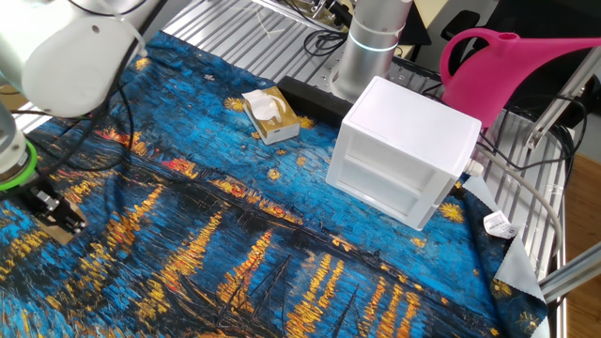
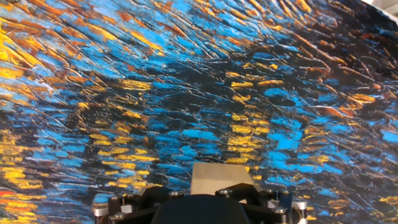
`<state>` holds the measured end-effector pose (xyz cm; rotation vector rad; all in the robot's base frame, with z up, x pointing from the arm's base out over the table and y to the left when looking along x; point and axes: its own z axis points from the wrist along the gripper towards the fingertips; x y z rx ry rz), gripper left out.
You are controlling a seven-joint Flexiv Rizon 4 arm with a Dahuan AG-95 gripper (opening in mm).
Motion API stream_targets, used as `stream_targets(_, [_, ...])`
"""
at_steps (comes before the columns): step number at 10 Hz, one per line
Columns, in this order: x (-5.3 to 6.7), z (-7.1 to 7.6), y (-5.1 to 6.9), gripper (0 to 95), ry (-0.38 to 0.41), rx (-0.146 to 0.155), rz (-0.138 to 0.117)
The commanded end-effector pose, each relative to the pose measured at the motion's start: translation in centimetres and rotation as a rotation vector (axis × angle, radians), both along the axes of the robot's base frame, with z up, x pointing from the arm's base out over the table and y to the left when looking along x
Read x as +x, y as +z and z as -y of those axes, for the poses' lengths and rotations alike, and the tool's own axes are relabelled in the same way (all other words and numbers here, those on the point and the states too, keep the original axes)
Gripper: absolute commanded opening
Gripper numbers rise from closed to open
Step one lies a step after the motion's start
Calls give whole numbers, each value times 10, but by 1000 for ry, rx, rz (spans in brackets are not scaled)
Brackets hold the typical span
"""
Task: Pick up the small block on the left and move it to the right
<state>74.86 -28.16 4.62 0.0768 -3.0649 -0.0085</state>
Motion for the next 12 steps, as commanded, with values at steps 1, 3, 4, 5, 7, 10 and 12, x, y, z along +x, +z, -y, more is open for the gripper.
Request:
stream_targets(1, [0, 0, -3, 950, 7, -9, -4])
stream_targets(3, [-1, 2, -1, 950, 17, -21, 0])
stream_targets(4, [-1, 4, 1, 950, 26, -21, 0])
stream_targets(5, [-2, 6, 4, 950, 39, -19, 2])
stream_targets(7, [-3, 9, 6, 950, 56, -19, 14])
stream_targets(10, [-3, 9, 3, 950, 87, -48, 11])
stream_targets(12, [-4, 10, -3, 950, 93, -49, 12])
